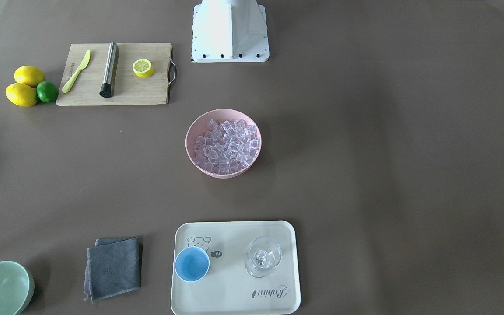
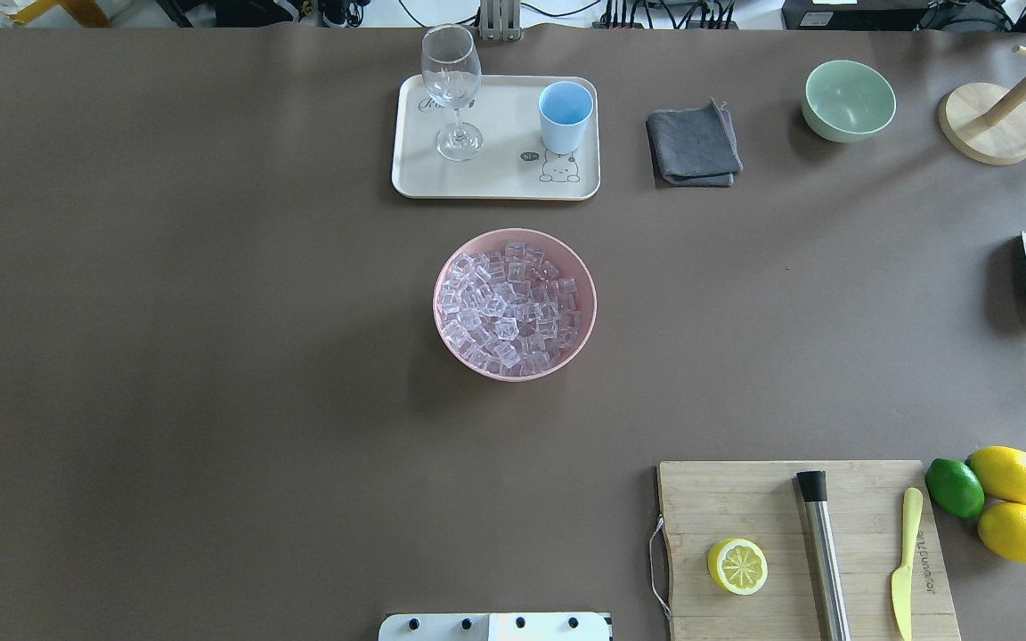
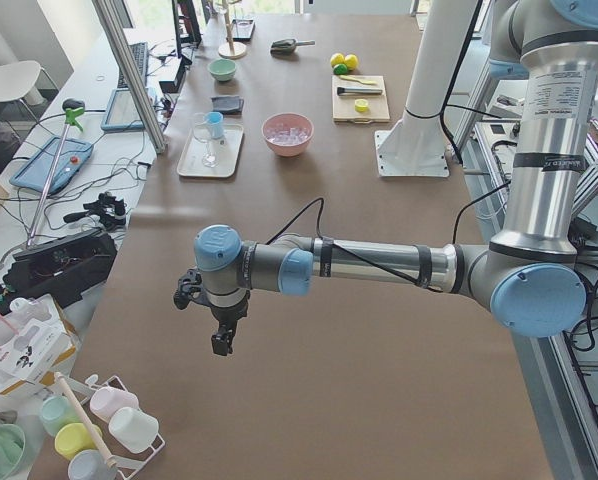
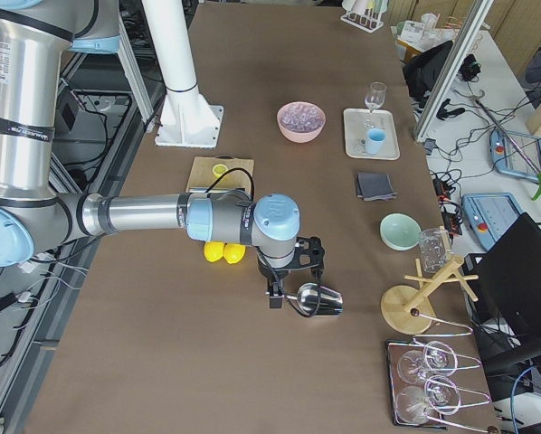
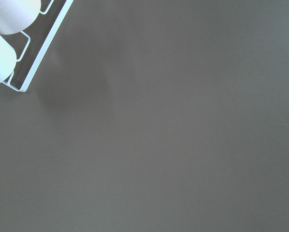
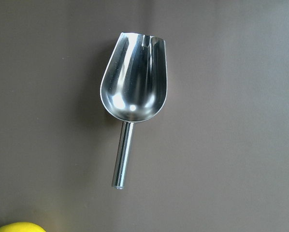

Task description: Put ice in cup with scoop

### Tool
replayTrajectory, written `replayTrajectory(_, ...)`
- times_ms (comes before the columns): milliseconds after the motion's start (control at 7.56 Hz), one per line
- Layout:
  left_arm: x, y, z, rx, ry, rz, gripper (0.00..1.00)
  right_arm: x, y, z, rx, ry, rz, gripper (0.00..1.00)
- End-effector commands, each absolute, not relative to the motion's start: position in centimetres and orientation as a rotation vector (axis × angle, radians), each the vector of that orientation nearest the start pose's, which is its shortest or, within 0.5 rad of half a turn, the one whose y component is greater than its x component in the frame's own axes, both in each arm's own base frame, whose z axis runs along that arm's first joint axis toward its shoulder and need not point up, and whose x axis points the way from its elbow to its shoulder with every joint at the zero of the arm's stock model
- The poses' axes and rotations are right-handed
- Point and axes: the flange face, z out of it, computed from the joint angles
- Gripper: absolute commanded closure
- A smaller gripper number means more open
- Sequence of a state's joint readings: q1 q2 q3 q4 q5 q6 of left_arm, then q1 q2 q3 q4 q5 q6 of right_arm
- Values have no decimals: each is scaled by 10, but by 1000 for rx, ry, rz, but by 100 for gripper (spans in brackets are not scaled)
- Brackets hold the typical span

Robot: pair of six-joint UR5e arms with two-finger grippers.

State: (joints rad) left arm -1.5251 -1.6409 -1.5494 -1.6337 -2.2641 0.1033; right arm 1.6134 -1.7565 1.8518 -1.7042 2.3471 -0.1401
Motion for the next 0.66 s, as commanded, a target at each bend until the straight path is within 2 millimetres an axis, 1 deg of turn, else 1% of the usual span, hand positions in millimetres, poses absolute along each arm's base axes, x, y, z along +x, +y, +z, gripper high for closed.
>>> replayTrajectory(0,-47,-531,640,115,680,176,1,82,-404,619,32,-763,-77,0)
replayTrajectory(132,-47,-530,644,110,675,175,1,82,-404,620,30,-761,-76,0)
replayTrajectory(529,-48,-531,641,114,675,174,1,81,-408,610,42,-769,-64,0)
